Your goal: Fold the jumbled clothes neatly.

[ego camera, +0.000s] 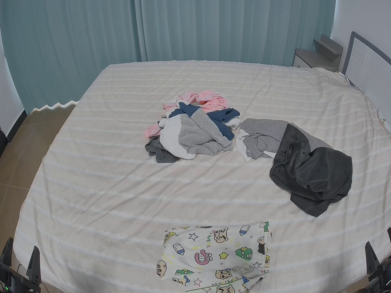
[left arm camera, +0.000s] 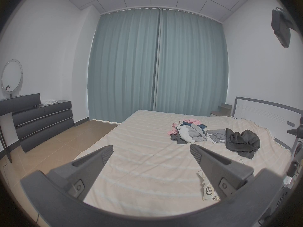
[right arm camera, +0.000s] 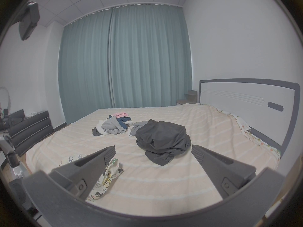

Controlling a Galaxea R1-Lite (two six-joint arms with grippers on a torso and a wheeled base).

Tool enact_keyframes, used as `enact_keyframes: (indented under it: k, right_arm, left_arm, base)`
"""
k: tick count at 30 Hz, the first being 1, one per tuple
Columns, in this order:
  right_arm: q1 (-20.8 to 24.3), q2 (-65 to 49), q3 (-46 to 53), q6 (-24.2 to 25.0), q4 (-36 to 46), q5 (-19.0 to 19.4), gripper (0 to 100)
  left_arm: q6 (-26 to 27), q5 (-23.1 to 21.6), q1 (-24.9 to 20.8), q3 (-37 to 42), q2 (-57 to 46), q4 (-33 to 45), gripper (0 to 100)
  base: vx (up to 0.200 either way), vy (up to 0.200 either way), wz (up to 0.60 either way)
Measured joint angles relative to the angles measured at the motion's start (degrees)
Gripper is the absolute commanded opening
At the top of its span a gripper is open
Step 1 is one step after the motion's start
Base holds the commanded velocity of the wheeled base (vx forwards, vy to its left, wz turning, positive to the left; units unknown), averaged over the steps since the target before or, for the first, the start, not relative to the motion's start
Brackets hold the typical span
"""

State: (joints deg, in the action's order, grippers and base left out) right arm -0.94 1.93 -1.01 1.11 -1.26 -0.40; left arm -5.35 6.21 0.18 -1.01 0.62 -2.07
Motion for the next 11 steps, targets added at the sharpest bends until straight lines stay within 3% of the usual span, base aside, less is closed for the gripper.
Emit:
enact_keyframes:
  k: [11]
  right_arm:
    - [0.61, -1.11, 0.02, -4.88, 3.08, 5.16, 100]
  left_arm:
    - [1.88, -3.85, -0.02, 0.02, -0.05, 1.85, 100]
  base:
    - [0.0, 0.0, 0.0]
